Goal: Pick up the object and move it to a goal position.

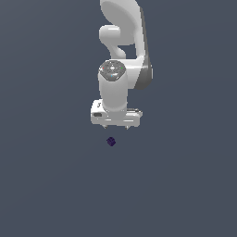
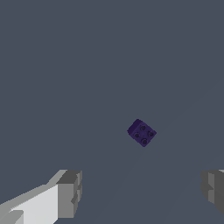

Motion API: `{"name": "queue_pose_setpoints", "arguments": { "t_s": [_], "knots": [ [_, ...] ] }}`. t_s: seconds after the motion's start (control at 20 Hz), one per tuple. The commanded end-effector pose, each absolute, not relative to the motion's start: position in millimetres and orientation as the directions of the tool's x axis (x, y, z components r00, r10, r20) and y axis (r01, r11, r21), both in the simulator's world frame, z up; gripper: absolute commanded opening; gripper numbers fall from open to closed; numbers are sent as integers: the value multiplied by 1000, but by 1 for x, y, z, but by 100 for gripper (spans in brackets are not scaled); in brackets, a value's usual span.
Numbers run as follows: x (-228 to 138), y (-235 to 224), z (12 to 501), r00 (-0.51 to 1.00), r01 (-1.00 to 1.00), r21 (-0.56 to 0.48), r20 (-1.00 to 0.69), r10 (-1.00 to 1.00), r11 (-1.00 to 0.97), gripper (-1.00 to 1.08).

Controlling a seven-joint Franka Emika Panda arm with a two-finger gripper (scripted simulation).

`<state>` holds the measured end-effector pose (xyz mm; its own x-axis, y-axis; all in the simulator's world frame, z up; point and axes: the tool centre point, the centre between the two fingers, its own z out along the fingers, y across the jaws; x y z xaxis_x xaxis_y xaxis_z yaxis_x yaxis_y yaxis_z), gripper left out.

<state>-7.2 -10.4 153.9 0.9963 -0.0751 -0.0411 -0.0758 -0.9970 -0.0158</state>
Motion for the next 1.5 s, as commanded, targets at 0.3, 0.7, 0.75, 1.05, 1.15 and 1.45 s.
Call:
{"name": "queue_pose_setpoints", "arguments": {
  "t_s": [0.3, 0.7, 0.75, 1.05, 1.15, 1.45],
  "knots": [
    [-8, -13, 158, 996, -83, -29, -35, -82, -996, 100],
    [-8, -15, 159, 996, -86, -36, -32, -85, -996, 100],
    [-8, -15, 159, 995, -91, -36, -32, -90, -995, 100],
    [-7, -17, 151, 988, -153, -33, -31, -152, -988, 100],
    [-7, -18, 146, 982, -185, -32, -31, -184, -982, 100],
    [-5, -22, 129, 950, -312, -24, -28, -311, -950, 100]
  ]
}}
